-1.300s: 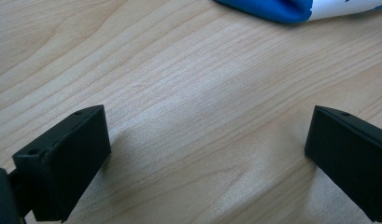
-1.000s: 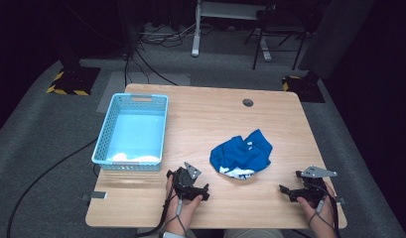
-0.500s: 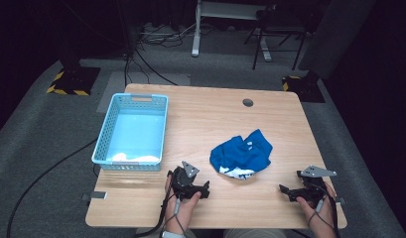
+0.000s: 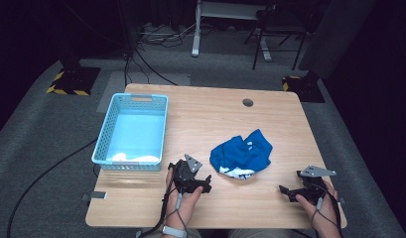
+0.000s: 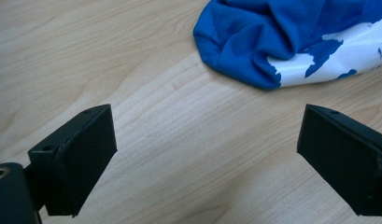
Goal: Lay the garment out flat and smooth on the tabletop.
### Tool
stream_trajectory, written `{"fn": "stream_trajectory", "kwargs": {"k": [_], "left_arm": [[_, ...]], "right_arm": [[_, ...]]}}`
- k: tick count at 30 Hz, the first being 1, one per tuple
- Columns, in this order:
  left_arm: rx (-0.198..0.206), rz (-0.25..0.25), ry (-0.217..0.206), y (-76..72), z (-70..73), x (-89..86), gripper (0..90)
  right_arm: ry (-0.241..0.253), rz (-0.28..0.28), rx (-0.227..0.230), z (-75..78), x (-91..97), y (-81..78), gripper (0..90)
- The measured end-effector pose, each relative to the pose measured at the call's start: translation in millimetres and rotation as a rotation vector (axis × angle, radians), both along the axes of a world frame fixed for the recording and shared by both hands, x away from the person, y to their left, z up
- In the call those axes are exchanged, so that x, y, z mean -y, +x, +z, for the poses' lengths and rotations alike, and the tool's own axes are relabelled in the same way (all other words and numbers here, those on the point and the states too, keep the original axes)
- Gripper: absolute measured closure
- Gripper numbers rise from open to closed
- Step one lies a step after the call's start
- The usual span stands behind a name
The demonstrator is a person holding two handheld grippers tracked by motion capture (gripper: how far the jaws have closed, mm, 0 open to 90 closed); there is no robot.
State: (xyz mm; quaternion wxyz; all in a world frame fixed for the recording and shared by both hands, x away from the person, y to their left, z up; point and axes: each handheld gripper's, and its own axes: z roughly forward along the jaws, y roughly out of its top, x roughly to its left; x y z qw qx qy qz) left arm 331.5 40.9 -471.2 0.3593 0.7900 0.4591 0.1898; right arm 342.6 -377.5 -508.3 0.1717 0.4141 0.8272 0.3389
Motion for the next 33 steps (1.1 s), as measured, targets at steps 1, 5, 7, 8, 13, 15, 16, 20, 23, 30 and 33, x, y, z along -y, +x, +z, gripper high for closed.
{"fn": "stream_trajectory", "kwargs": {"k": [1, 5, 7, 8, 13, 15, 16, 20, 23, 30, 33], "left_arm": [[0.003, -0.002, 0.001, 0.2, 1.1, 0.6, 4.5], [0.007, -0.018, 0.0, 3.5, 5.4, 5.3, 4.5], [0.012, -0.026, 0.001, 5.5, 7.6, 7.6, 4.5], [0.014, -0.027, -0.001, 6.4, 8.8, 8.7, 4.4], [0.024, -0.037, -0.006, 11.9, 14.5, 12.7, 4.4], [0.026, -0.041, -0.005, 14.0, 16.6, 13.9, 4.4], [0.028, -0.042, -0.003, 14.9, 17.8, 14.5, 4.4], [0.039, -0.044, -0.004, 17.3, 22.0, 16.5, 4.4], [0.042, -0.047, -0.004, 21.0, 25.9, 16.4, 4.4], [0.044, -0.048, -0.004, 27.5, 30.0, 17.6, 4.4], [0.047, -0.059, 0.0, 31.9, 31.4, 18.5, 3.8]], "right_arm": [[0.0, 0.013, -0.001, 0.0, 0.9, -0.5, 0.4], [0.001, 0.015, 0.0, 0.0, 1.6, -0.3, 0.6], [0.002, 0.019, 0.0, 0.0, 2.5, 0.1, 0.7], [0.002, 0.016, 0.0, 0.0, 2.4, 0.1, 0.7], [0.003, 0.002, 0.001, -0.2, 1.4, 0.3, 0.6], [0.003, 0.0, 0.001, -0.2, 1.2, 0.4, 0.6], [0.003, 0.0, 0.001, -0.2, 1.2, 0.4, 0.6], [0.002, 0.0, 0.002, -0.3, 1.2, 0.3, 0.6], [0.002, 0.0, 0.002, -0.3, 1.2, 0.3, 0.6], [0.003, 0.002, 0.002, -0.3, 1.3, 0.5, 0.6], [0.003, 0.007, 0.001, -0.3, 1.5, 0.8, 0.6]]}}
